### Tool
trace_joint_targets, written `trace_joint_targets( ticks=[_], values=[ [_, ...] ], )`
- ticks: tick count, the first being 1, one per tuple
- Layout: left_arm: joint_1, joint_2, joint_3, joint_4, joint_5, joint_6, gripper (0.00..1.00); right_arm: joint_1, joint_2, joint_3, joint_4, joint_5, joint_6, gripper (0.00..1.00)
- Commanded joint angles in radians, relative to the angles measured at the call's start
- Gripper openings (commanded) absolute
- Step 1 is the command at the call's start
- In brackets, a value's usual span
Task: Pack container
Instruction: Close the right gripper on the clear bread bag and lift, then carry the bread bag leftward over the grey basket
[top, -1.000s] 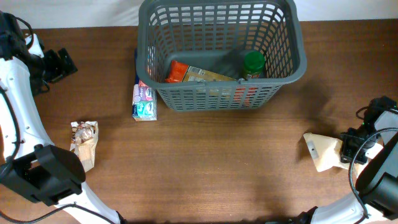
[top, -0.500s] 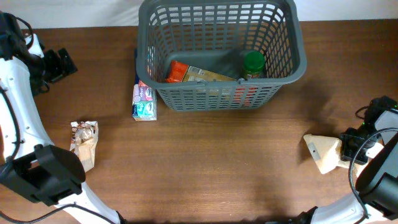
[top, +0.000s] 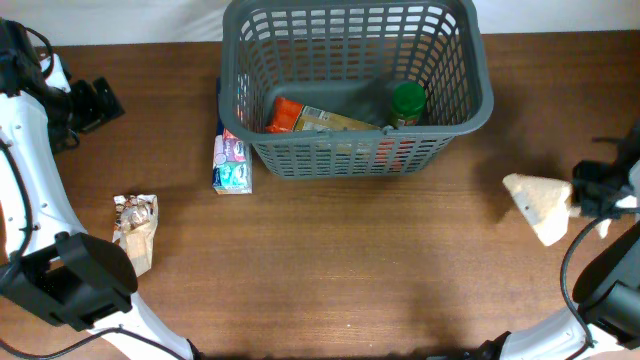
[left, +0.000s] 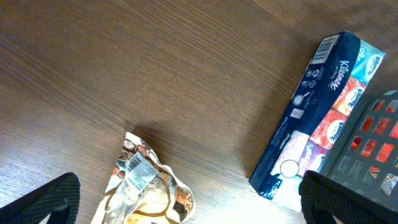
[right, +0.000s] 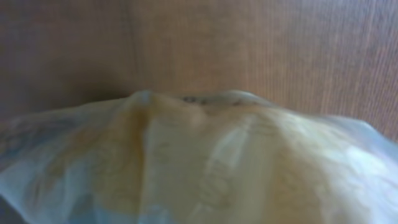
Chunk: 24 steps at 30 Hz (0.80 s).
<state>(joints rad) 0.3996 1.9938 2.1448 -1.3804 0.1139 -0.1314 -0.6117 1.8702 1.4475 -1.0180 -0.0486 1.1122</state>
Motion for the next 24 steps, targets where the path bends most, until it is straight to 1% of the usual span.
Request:
trace_joint_targets(
  ticks=[1,6,14,19,24],
  values=[
    [0.001,0.011,0.003,0.0,-0.01,0.016,0.99,0.002,-0.008,0.14,-0.062,-0.051,-0.066,0.04],
    [0.001,0.011,0.003,0.0,-0.01,0.016,0.99,0.003,-0.013,0.288,-0.097,-0.165,-0.16,0.04],
    [0.001,0.011,0.003,0.0,-0.01,0.016,0.99,0.008,-0.013,0.488,-0.09,-0.467,-0.307,0.04],
    [0.001,0.011,0.003,0.0,-0.01,0.016,0.99,0.043,-0.013,0.599,-0.09,-0.562,-0.399,0.04],
    [0.001,0.011,0.003,0.0,-0.01,0.016,0.99,0.125,-0.013,0.718,-0.089,-0.623,-0.481,0.04]
  ],
)
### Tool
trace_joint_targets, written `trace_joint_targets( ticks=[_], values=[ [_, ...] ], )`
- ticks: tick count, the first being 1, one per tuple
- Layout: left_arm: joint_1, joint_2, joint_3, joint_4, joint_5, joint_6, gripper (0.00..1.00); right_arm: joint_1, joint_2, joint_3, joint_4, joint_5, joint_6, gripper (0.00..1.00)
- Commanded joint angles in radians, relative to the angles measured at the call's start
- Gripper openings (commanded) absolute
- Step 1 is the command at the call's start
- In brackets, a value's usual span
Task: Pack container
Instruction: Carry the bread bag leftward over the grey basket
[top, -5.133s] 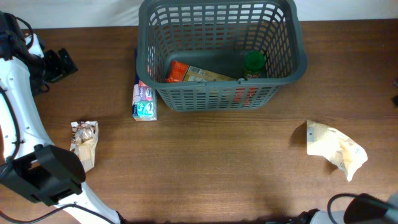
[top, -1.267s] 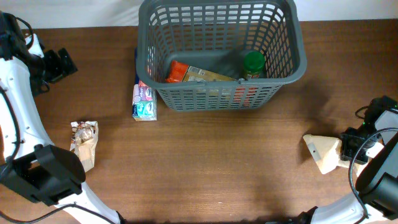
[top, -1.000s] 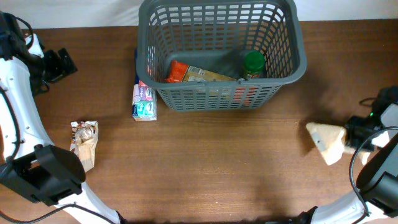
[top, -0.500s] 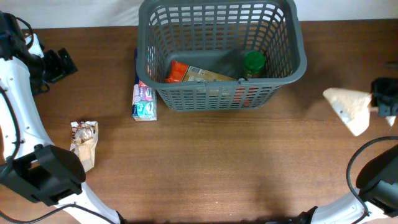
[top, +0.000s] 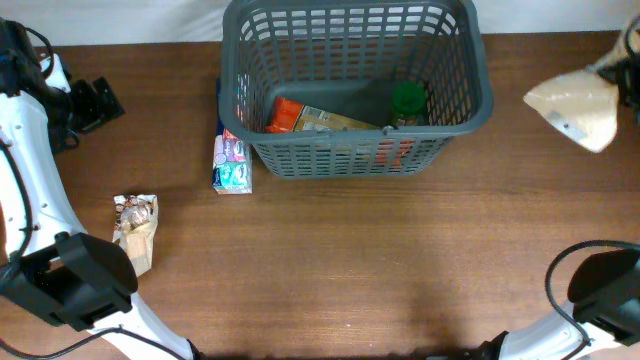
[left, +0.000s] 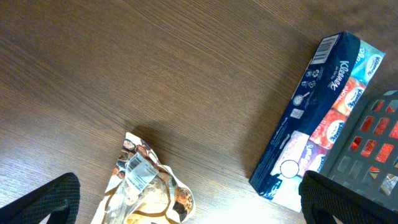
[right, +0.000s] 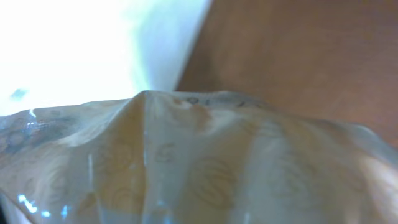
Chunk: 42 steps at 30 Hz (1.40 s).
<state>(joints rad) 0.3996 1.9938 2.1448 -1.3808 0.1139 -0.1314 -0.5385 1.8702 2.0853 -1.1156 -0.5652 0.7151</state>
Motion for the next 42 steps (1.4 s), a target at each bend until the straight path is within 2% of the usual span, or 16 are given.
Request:
trace_joint_targets(
  ticks=[1,11,19,27,35,42],
  values=[
    [0.001,0.011,0.003,0.001,-0.01,0.016,0.99,0.076,-0.013,0.107,0.008,-0.113,-0.094,0.04],
    [0.001,0.011,0.003,0.0,-0.01,0.016,0.99,0.315,-0.013,0.301,0.02,-0.116,-0.277,0.04],
    [0.001,0.011,0.003,0.001,-0.01,0.016,0.99,0.508,-0.012,0.32,0.053,-0.064,-0.48,0.04],
    [0.001,0.011,0.003,0.001,-0.01,0.016,0.99,0.671,-0.009,0.32,0.053,0.104,-0.528,0.07],
    [0.001,0.011,0.003,0.001,-0.01,0.016,0.99,0.761,0.073,0.32,0.01,0.111,-0.589,0.08],
    [0.001,0.011,0.003,0.001,-0.01,0.016,0.99,0.769,0.203,0.32,-0.018,0.111,-0.589,0.04]
  ],
)
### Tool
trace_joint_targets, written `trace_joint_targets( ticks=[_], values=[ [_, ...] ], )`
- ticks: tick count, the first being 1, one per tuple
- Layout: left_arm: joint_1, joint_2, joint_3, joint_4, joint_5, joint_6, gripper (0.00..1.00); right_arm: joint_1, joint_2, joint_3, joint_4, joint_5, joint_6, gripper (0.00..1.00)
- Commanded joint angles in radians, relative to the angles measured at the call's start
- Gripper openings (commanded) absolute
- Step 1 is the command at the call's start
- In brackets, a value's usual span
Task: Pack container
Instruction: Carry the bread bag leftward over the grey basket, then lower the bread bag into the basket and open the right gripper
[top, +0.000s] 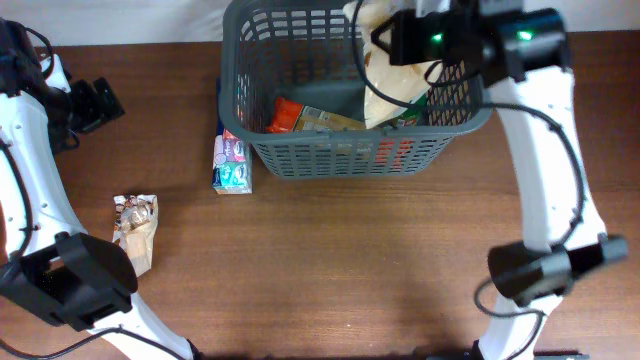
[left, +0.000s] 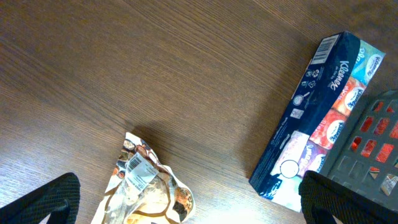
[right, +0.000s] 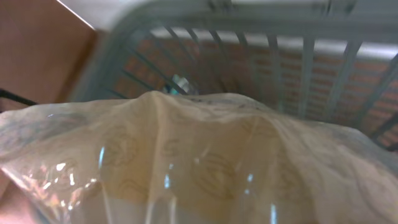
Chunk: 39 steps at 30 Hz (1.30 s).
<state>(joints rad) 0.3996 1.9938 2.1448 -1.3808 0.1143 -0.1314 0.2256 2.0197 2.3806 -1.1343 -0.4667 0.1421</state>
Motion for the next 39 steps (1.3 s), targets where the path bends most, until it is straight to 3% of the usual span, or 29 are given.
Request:
trace_joint_targets(
  ticks=[1,17,30,39],
  values=[
    [0.001,0.011,0.003,0.001,-0.01,0.016,0.99,0.005,0.071,0.024,0.0,0.012,-0.023,0.04],
    [0.001,0.011,0.003,0.001,-0.01,0.016,0.99,0.005,0.196,0.016,-0.03,0.114,-0.034,0.08],
    [0.001,0.011,0.003,0.001,-0.01,0.016,0.99,0.005,0.198,-0.158,0.001,0.195,-0.039,0.09],
    [0.001,0.011,0.003,0.001,-0.01,0.016,0.99,0.005,0.198,-0.178,0.019,0.195,-0.038,0.34]
  ],
)
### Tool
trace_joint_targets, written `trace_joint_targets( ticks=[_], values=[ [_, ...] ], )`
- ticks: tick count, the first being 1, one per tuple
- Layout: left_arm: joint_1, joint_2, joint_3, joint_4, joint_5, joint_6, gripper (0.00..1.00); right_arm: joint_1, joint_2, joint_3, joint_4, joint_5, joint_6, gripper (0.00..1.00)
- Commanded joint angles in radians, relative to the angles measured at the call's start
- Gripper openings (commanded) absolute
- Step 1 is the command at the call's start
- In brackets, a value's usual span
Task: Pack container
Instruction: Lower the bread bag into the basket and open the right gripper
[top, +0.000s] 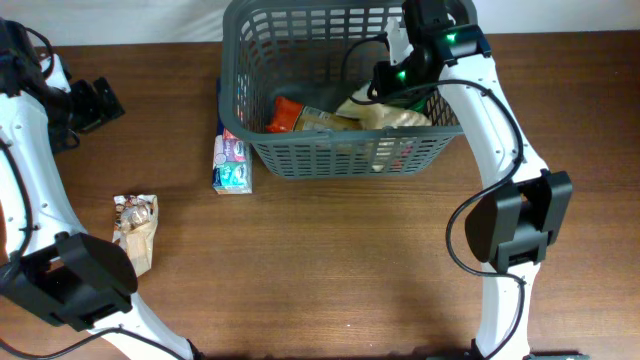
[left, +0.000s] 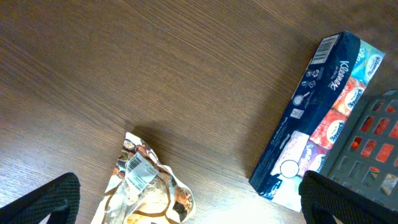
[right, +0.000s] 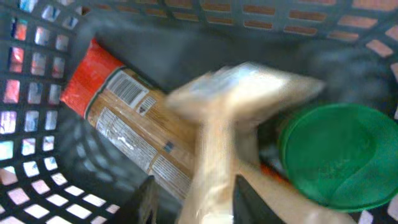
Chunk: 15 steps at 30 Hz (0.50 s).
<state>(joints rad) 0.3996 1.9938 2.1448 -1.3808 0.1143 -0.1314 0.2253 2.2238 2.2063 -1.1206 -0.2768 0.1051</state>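
The grey basket (top: 352, 157) stands at the table's far middle. In it lie an orange-and-brown packet (right: 127, 127), a green-lidded jar (right: 339, 155) and a pale clear bag (top: 388, 113), blurred in the right wrist view (right: 233, 106). My right gripper (top: 400, 78) hangs inside the basket just above the bag, its fingers (right: 148, 199) apart on either side of it and seemingly open. My left gripper (left: 189, 208) is open above the table, over a crumpled snack packet (left: 149, 193).
A blue Kleenex tissue box (top: 231, 160) lies against the basket's left wall, and shows in the left wrist view (left: 317, 112). The snack packet (top: 135, 228) lies at the table's left. The left arm (top: 95, 103) sits at the far left.
The right gripper has dropped lower into the basket. The pale bag, which filled its view, now lies on the basket's contents, blurred and farther from the camera. The left arm is unchanged.
The right gripper held the pale bag low at the table's right. Then it held it at the far right, level with the basket. Later bag and gripper were above the basket's right half. Now the bag rests inside. The left arm stayed put.
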Motion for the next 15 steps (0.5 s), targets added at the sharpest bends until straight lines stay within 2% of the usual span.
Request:
trace_joint_targets(
  ticks=[1,10,12,13,14,15],
  values=[
    [0.001,0.011,0.003,0.001,-0.01,0.016,0.99,0.005,-0.006,-0.003,0.006,0.005,-0.001,0.35],
    [0.001,0.011,0.003,0.001,-0.01,0.016,0.99,0.003,-0.007,0.024,0.011,-0.014,0.0,0.41],
    [0.001,0.011,0.003,0.001,-0.01,0.016,0.99,0.002,-0.007,0.081,-0.008,-0.042,0.0,0.47],
    [0.001,0.011,0.003,0.001,-0.01,0.016,0.99,0.002,-0.007,0.146,-0.031,-0.044,0.0,0.65],
    [0.001,0.011,0.003,0.001,-0.01,0.016,0.99,-0.002,-0.007,0.236,-0.07,-0.04,0.0,0.88],
    [0.001,0.011,0.003,0.0,-0.01,0.016,0.99,-0.006,-0.007,0.285,-0.093,-0.035,0.0,0.99]
  ],
)
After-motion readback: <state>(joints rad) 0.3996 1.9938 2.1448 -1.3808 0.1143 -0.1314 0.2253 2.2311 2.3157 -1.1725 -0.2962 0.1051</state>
